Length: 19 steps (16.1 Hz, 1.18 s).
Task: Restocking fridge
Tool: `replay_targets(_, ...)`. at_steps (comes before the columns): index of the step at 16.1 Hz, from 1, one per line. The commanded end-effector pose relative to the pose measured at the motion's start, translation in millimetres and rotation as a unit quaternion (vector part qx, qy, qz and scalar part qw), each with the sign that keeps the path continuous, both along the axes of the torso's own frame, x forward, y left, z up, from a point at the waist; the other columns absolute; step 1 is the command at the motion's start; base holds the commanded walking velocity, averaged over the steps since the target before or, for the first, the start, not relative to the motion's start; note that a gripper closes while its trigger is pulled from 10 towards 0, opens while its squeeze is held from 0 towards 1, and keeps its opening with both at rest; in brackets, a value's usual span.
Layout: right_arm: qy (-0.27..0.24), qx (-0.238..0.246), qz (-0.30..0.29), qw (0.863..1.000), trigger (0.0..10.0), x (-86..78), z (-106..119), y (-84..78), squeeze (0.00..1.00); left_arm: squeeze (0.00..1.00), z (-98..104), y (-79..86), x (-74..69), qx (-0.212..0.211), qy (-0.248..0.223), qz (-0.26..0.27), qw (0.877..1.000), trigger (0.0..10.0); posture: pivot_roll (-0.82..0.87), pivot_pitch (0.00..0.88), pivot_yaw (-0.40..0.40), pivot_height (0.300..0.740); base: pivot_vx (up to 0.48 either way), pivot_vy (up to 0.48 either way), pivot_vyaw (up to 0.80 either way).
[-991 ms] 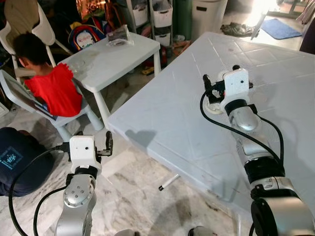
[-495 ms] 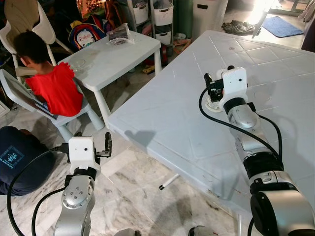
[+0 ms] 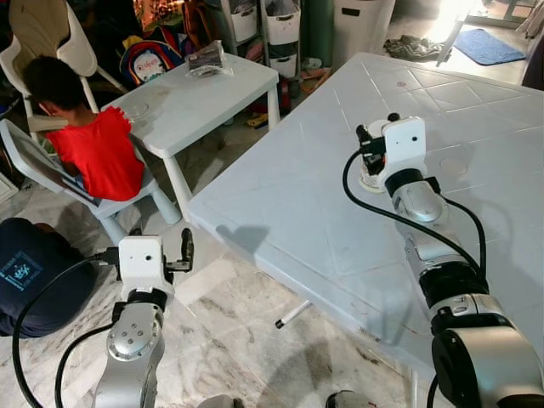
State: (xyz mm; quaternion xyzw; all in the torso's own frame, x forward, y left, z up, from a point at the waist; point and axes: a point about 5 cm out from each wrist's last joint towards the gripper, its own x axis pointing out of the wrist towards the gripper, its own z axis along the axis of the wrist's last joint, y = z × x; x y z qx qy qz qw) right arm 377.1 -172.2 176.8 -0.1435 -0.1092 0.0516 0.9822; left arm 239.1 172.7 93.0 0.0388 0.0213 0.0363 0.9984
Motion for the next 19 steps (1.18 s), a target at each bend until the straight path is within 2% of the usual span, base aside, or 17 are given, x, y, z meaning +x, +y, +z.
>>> replay_targets(1, 0.013, 0.014, -0.004, 1.000, 0.4, 1.1, -3.0, 2.2, 0.00, 0.00, 1.7, 2.8, 1.0, 0.006, 0.000, 0.005, 1.000, 10.0, -0.02, 0.072, 0.105, 0.740, 0.000, 0.000, 0.00)
replay_targets(3, 0.020, 0.043, -0.006, 0.999, 0.0, -1.0, -6.4, 5.0, 0.00, 0.00, 0.9, 3.1, 1.1, 0.008, 0.002, 0.013, 1.000, 10.0, -0.02, 0.070, 0.102, 0.740, 0.000, 0.000, 0.00)
replay_targets(7, 0.015, 0.110, 0.024, 0.993, 0.0, -6.8, -3.2, 20.8, 0.00, 0.00, 0.6, 3.7, 1.7, 0.004, 0.003, 0.023, 1.000, 10.0, -0.02, 0.073, 0.101, 0.740, 0.000, 0.000, 0.00)
replay_targets(8, 0.009, 0.127, 0.047, 0.991, 3.3, -12.0, -0.5, 30.9, 0.00, 0.00, -0.6, 3.3, 0.5, 0.000, 0.006, 0.024, 1.000, 10.0, -0.02, 0.065, 0.101, 0.740, 0.000, 0.000, 0.00)
replay_targets(9, 0.010, 0.137, 0.065, 0.988, 10.0, -18.8, -1.5, 39.7, 0.00, 0.00, -2.7, 3.0, -1.5, -0.006, 0.012, 0.027, 1.000, 10.0, -0.02, 0.047, 0.096, 0.740, 0.000, 0.000, 0.00)
replay_targets(12, 0.014, 0.147, 0.099, 0.984, 10.0, -39.5, -12.3, 54.2, 0.00, 0.00, -4.3, 0.2, 1.1, -0.012, 0.014, 0.029, 0.999, 10.0, -0.02, 0.036, 0.080, 0.740, 0.000, 0.087, 0.00)
replay_targets(14, 0.024, 0.148, 0.112, 0.982, 10.0, -51.2, -22.4, 59.2, 0.00, 0.00, -2.4, 0.7, 5.5, -0.016, 0.004, 0.034, 0.999, 10.0, -0.03, 0.032, 0.072, 0.740, 0.000, 0.328, 0.80)
replay_targets(17, 0.033, 0.146, 0.124, 0.981, 10.0, -59.8, -28.2, 63.6, 0.00, 0.00, 1.6, -0.6, 14.2, -0.016, -0.006, 0.029, 0.999, 10.0, -0.05, 0.023, 0.069, 0.740, 0.000, 0.317, 0.80)
replay_targets(19, 0.044, 0.142, 0.124, 0.981, 10.0, -65.2, -32.4, 60.4, 0.00, 0.00, -0.5, -5.7, 18.8, -0.017, -0.005, 0.018, 1.000, 10.0, -0.06, 0.014, 0.052, 0.740, 0.000, 0.000, 0.80)
